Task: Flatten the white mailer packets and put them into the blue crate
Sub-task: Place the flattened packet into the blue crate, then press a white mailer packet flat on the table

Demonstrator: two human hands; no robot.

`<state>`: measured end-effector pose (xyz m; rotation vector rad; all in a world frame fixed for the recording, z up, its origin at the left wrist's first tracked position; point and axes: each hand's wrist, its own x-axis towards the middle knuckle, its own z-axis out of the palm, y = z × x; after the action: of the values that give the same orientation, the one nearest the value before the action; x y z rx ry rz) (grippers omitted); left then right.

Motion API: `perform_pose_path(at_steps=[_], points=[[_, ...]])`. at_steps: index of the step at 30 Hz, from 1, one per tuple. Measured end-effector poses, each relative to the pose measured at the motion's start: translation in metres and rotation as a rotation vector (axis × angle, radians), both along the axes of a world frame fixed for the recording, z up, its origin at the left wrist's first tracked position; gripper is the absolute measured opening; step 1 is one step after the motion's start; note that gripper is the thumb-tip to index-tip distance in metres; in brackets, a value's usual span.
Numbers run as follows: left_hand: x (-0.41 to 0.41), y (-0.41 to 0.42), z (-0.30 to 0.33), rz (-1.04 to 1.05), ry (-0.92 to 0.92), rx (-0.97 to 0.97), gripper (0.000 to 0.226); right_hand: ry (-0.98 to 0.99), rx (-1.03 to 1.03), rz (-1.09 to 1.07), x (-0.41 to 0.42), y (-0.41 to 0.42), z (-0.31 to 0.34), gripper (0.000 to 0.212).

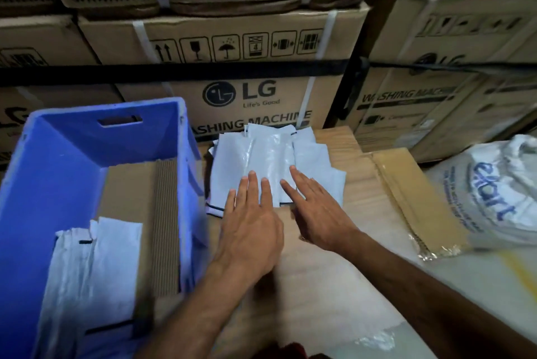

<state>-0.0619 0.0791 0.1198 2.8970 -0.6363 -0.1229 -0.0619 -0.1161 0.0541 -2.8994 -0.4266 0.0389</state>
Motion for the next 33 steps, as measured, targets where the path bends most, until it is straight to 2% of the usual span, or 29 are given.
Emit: perform_pose_path(at_steps=[4, 8, 10, 12, 14, 18, 21, 22, 25, 30, 33], points=[[0.001, -0.071, -0.049, 0.07, 0.252, 0.054, 0.069, 0.051, -0.087, 0.002, 0.017, -0.072, -0.025, 0.07], [0.01, -0.131, -0.103, 0.137, 0.344, 0.065, 0.082, 0.076, -0.174, 0.048, 0.045, -0.13, -0.056, 0.071], [0.014, -0.163, -0.124, 0.167, 0.366, 0.034, 0.081, 0.115, -0.205, 0.05, 0.06, -0.149, -0.068, 0.069], [0.019, -0.194, -0.142, 0.216, 0.278, -0.083, 0.092, 0.171, -0.213, 0.059, 0.074, -0.164, -0.078, 0.071], [0.022, -0.219, -0.16, 0.271, 0.275, -0.126, 0.101, 0.212, -0.209, 0.063, 0.084, -0.174, -0.088, 0.077], [0.026, -0.247, -0.183, 0.409, 0.366, -0.014, 0.105, 0.267, -0.204, 0.063, 0.097, -0.185, -0.099, 0.087], [0.027, -0.25, -0.194, 0.456, 0.34, -0.025, 0.072, 0.23, -0.187, 0.09, 0.103, -0.193, -0.109, 0.078], [0.028, -0.246, -0.196, 0.459, 0.322, -0.026, 0.069, 0.218, -0.179, 0.096, 0.104, -0.195, -0.113, 0.076], [0.031, -0.232, -0.196, 0.351, 0.315, -0.011, 0.064, 0.169, -0.148, 0.098, 0.102, -0.193, -0.119, 0.071], [0.027, -0.179, -0.188, 0.135, 0.168, 0.01, 0.059, 0.039, -0.113, 0.101, 0.093, -0.176, -0.11, 0.068], [0.002, -0.138, -0.163, 0.091, 0.025, 0.034, 0.059, -0.013, -0.027, 0.112, 0.072, -0.158, -0.096, 0.064]])
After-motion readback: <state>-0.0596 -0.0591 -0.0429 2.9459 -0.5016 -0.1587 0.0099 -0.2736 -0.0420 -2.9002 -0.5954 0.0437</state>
